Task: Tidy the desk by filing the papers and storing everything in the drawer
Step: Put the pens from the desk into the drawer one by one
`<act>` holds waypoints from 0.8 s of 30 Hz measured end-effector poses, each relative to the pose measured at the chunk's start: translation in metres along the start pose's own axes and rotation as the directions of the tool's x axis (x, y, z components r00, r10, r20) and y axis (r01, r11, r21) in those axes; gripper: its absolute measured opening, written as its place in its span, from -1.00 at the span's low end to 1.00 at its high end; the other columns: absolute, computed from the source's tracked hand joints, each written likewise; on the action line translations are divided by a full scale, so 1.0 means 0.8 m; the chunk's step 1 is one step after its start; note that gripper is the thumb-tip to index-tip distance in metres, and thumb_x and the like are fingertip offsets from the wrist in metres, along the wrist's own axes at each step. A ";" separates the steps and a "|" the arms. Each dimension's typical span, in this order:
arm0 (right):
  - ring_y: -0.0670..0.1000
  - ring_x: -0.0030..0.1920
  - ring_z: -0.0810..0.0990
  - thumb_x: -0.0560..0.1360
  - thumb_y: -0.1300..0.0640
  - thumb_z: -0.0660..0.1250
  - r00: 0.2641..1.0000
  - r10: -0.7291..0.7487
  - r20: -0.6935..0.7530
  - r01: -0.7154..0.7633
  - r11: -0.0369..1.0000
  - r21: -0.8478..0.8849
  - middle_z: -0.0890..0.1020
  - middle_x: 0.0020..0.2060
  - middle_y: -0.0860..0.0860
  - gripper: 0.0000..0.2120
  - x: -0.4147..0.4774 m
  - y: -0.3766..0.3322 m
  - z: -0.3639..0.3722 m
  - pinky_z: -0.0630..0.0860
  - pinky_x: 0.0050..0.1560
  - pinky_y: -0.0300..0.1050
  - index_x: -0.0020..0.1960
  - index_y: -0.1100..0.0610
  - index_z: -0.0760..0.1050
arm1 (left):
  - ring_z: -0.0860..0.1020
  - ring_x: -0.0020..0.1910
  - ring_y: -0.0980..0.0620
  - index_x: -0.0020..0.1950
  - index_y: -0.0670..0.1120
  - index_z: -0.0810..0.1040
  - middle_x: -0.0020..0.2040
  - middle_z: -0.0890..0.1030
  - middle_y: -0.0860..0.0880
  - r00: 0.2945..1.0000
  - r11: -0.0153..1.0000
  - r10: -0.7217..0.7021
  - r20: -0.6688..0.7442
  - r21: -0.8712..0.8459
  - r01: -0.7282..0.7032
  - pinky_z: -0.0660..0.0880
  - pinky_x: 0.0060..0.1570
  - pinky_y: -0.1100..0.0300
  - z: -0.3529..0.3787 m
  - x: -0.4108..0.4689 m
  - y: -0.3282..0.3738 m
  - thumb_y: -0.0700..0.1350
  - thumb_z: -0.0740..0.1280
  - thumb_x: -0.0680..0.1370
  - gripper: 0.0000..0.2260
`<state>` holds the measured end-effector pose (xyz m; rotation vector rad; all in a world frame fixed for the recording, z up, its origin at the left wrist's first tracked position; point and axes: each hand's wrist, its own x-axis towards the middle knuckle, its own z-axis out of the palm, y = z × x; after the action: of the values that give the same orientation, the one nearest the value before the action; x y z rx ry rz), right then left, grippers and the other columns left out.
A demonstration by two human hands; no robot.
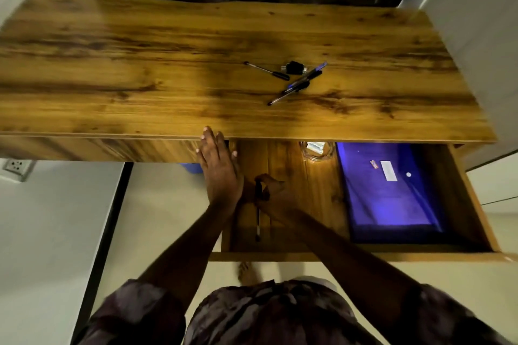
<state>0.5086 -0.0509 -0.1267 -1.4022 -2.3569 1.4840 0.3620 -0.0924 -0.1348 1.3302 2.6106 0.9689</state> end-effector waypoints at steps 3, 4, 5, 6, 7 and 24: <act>0.00 -0.14 0.64 0.53 0.04 0.35 1.000 0.021 0.000 -0.021 1.000 -0.006 0.61 -0.02 -0.01 -0.66 0.010 0.002 0.016 0.63 -0.30 -0.13 0.27 0.01 0.39 | -0.12 0.59 -0.14 0.60 -0.16 0.02 0.62 -0.08 -0.16 1.000 0.999 -0.004 0.003 0.045 0.004 -0.08 0.54 -0.17 0.002 0.002 -0.001 -0.04 0.03 0.69 -0.50; 0.03 -0.12 0.65 0.53 0.02 0.34 1.000 0.016 -0.005 -0.016 1.000 -0.003 0.63 -0.02 0.01 -0.68 0.013 0.002 0.021 0.66 -0.24 -0.04 0.25 0.01 0.39 | -0.13 0.59 -0.13 0.60 -0.15 0.01 0.62 -0.09 -0.15 1.000 0.999 -0.010 0.005 0.052 0.010 -0.09 0.54 -0.18 0.002 0.002 -0.002 -0.03 0.03 0.69 -0.50; 0.04 -0.12 0.66 0.53 0.01 0.33 1.000 0.016 -0.020 -0.017 1.000 -0.011 0.64 -0.02 0.03 -0.68 0.016 0.002 0.025 0.67 -0.20 0.02 0.24 0.02 0.38 | -0.14 0.59 -0.13 0.60 -0.15 0.01 0.62 -0.09 -0.14 1.000 0.998 -0.017 0.010 0.056 0.017 -0.10 0.54 -0.18 0.003 0.003 -0.003 -0.03 0.03 0.69 -0.50; 0.04 -0.12 0.66 0.53 0.00 0.33 0.999 0.010 -0.035 -0.010 1.000 -0.024 0.65 -0.03 0.04 -0.68 0.019 0.002 0.029 0.67 -0.19 0.06 0.24 0.04 0.38 | -0.15 0.59 -0.12 0.60 -0.14 0.00 0.62 -0.09 -0.13 1.000 0.998 -0.022 0.015 0.061 0.021 -0.10 0.54 -0.19 0.003 0.004 -0.004 -0.03 0.03 0.69 -0.50; 0.03 -0.12 0.67 0.53 0.01 0.33 0.999 0.008 -0.042 -0.009 0.999 -0.031 0.65 -0.02 0.03 -0.68 0.021 0.001 0.032 0.67 -0.18 0.06 0.23 0.05 0.39 | -0.16 0.59 -0.12 0.60 -0.14 0.00 0.62 -0.09 -0.12 1.000 0.998 -0.024 0.019 0.065 0.023 -0.11 0.54 -0.19 0.003 0.004 -0.004 -0.04 0.03 0.69 -0.50; -0.15 -0.22 0.59 0.57 0.00 0.29 0.995 -0.085 0.052 0.090 0.990 -0.108 0.63 0.07 -0.01 -0.58 0.032 0.004 0.041 0.41 -0.36 -0.41 0.39 -0.03 0.32 | -0.16 0.59 -0.13 0.60 -0.17 0.01 0.62 -0.08 -0.14 0.998 0.992 -0.015 0.055 0.123 0.008 -0.11 0.51 -0.26 -0.002 0.018 0.007 -0.24 0.31 0.45 -0.22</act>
<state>0.4812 -0.0564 -0.1577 -1.2794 -2.5290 1.4008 0.3563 -0.0802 -0.1272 1.3460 2.6711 0.7686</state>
